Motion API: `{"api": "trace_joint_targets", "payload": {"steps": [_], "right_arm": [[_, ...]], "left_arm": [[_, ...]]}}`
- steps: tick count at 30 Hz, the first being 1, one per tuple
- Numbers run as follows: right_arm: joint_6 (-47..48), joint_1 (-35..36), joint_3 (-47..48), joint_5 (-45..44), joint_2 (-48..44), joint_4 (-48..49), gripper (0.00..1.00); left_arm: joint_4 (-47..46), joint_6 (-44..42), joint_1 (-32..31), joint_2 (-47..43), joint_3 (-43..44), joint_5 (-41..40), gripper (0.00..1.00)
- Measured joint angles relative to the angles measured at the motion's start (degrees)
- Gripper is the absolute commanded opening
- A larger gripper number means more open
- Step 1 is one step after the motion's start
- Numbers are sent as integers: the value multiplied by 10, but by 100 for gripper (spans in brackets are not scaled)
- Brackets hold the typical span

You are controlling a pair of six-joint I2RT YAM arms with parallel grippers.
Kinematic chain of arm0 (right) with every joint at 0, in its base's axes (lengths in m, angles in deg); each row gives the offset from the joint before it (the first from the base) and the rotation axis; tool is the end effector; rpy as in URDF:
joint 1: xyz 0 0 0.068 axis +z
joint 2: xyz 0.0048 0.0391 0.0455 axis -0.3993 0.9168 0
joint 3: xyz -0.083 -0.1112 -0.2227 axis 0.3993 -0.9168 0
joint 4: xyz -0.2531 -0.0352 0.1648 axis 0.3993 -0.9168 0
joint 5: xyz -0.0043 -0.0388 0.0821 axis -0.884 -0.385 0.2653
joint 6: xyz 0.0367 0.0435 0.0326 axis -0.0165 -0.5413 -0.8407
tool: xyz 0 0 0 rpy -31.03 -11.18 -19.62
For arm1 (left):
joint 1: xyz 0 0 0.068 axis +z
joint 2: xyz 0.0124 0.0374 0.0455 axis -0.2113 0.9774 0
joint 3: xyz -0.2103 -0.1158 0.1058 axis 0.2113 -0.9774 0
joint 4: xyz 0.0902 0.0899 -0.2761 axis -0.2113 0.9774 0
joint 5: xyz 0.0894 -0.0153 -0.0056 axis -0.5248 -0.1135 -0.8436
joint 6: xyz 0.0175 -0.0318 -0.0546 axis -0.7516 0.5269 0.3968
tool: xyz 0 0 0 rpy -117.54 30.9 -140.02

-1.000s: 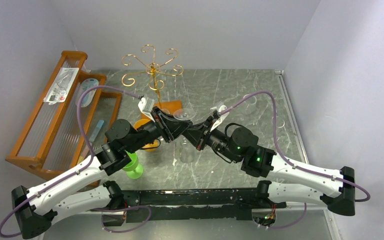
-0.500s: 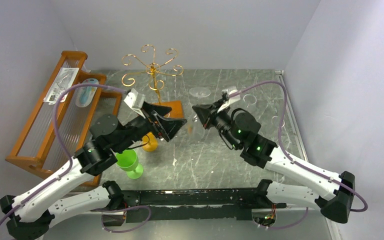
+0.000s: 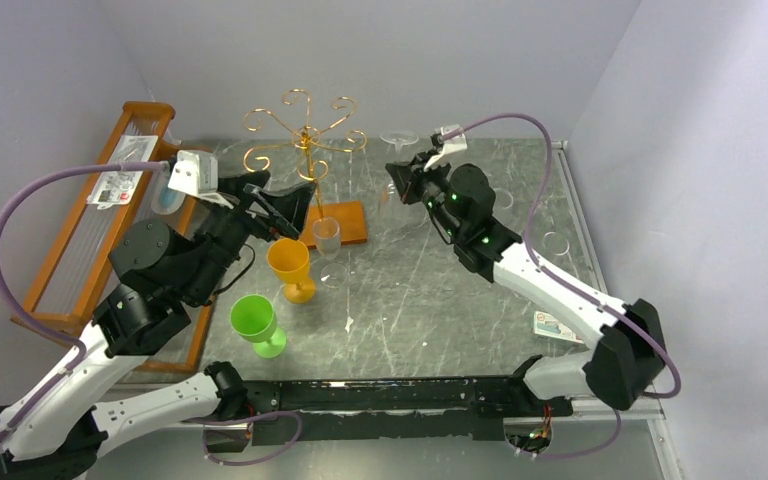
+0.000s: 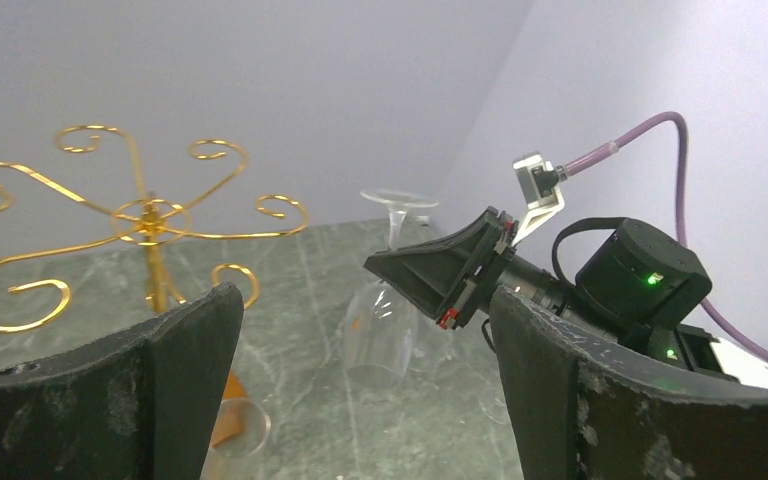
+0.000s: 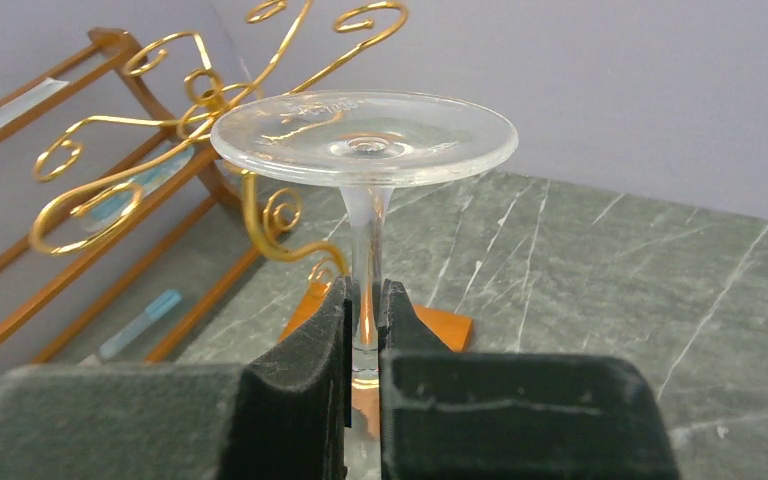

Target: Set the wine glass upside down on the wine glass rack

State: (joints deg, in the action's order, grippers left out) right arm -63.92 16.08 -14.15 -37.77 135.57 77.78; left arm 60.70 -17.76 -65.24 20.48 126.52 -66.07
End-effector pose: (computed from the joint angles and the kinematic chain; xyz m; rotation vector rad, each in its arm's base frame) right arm 0.2903 0.2305 0.3445 -0.2324 1.5404 0.6265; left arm 0.1342 -0.1437 0.4993 0.1044 1.3984 -0.7157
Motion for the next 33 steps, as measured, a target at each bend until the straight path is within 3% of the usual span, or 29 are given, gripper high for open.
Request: {"api": "trace_joint_targets", "payload": {"steps": [14, 25, 33], "right_arm": [[42, -83, 161, 165, 196, 54, 0], [111, -119, 166, 327, 273, 94, 0], [90, -122, 177, 393, 304, 149, 0]], "left_arm": [[55, -8, 0, 25, 0, -76, 97], [57, -6, 0, 23, 0, -82, 97], [66, 6, 0, 46, 1, -73, 97]]}}
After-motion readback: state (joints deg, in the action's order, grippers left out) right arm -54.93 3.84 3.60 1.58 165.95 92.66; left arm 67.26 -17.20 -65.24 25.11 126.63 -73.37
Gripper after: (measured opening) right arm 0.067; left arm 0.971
